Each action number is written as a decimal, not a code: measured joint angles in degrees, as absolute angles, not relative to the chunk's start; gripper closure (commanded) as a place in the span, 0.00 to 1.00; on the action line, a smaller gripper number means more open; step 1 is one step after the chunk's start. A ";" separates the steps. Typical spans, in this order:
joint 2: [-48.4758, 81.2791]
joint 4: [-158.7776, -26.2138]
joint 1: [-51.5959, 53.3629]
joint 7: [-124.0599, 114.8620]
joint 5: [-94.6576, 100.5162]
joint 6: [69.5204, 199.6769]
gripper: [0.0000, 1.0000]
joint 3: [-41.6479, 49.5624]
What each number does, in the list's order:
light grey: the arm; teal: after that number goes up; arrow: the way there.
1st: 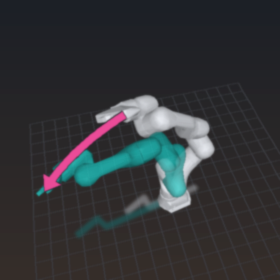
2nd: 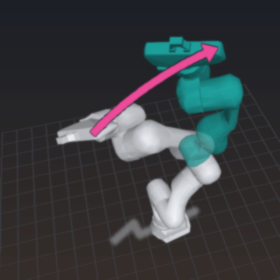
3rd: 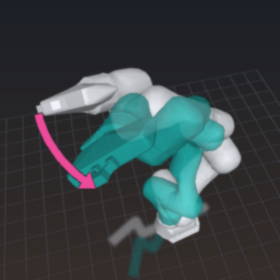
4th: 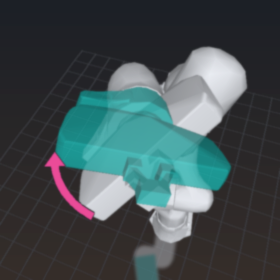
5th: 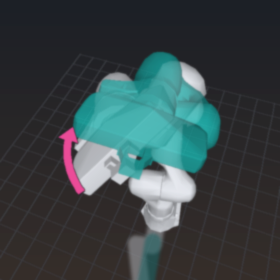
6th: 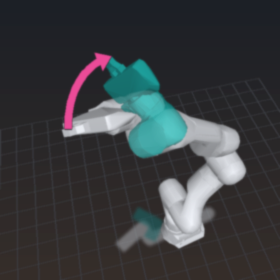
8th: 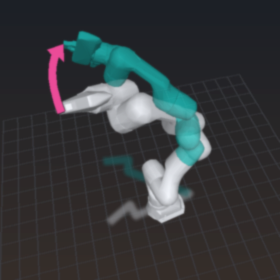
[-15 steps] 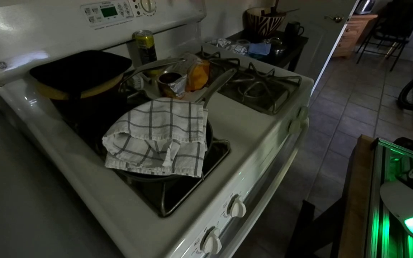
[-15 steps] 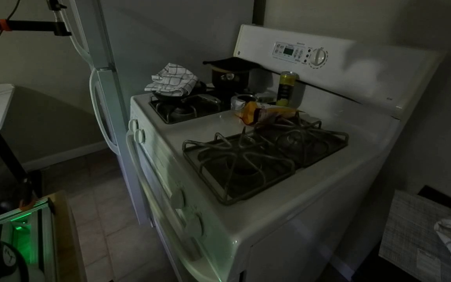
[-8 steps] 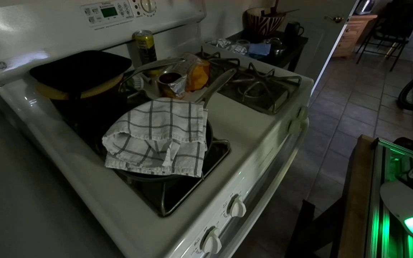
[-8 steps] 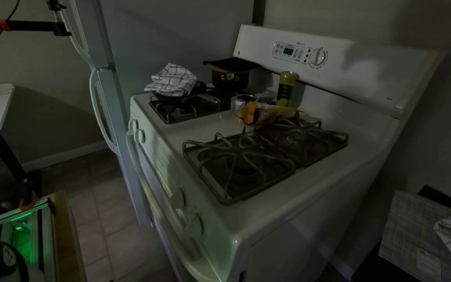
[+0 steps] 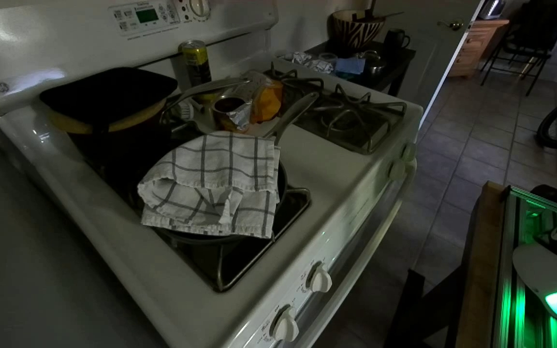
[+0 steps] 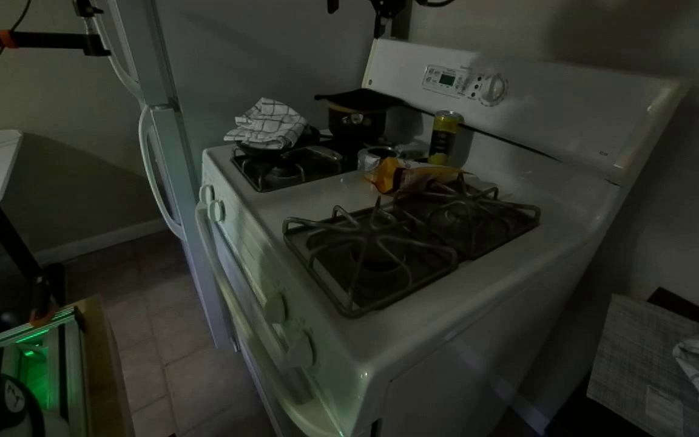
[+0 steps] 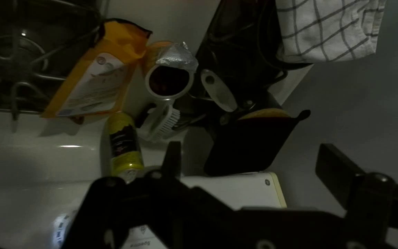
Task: Remove the wooden coaster from the pot and move it to the right.
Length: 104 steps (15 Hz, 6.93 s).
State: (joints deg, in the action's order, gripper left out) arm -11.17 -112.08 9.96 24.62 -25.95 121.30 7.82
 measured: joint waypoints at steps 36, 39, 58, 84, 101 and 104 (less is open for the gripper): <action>35.20 -80.65 2.80 32.61 -54.84 131.46 0.36 -9.54; 37.72 -77.76 2.65 32.47 -54.78 131.20 0.61 -10.18; 34.23 -73.02 0.43 30.68 -54.40 129.40 0.96 -11.68; 7.86 -111.78 -10.85 32.83 -78.35 140.21 0.96 7.14; 18.57 -109.76 -11.44 32.71 -77.98 138.74 0.96 6.43; 20.90 -108.56 -11.36 33.21 -76.14 134.28 0.96 6.09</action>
